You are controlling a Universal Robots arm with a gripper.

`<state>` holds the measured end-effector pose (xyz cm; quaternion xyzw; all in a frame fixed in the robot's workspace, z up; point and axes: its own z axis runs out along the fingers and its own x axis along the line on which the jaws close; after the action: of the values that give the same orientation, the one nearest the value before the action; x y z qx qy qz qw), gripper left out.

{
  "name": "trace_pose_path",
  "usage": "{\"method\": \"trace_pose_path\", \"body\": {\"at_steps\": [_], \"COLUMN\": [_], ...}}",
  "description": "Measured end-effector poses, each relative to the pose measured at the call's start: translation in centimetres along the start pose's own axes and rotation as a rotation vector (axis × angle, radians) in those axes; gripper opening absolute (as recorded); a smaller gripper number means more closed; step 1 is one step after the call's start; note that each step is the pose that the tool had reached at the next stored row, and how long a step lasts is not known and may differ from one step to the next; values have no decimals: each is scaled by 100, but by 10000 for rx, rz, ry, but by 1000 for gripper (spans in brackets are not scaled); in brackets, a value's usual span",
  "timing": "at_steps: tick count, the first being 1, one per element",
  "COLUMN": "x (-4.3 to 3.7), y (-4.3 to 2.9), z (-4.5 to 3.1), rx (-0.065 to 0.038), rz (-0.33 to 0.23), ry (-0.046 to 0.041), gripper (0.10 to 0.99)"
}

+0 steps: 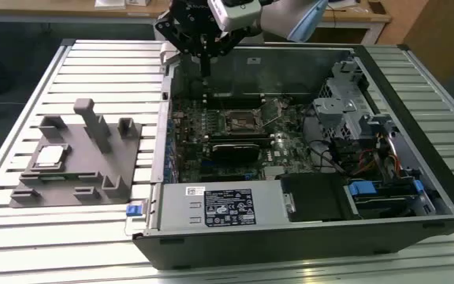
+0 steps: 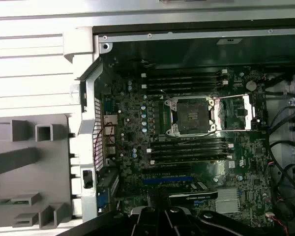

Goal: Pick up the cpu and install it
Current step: 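Reach for the cpu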

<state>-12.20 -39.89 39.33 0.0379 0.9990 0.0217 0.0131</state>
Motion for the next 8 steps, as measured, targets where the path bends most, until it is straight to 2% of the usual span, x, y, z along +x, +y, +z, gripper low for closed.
{"method": "trace_pose_path", "body": {"at_steps": [8], "x": [7], "y": [0], "z": [-1], "rx": [2], "rz": [1], "ry": [1], "gripper": [106]}}
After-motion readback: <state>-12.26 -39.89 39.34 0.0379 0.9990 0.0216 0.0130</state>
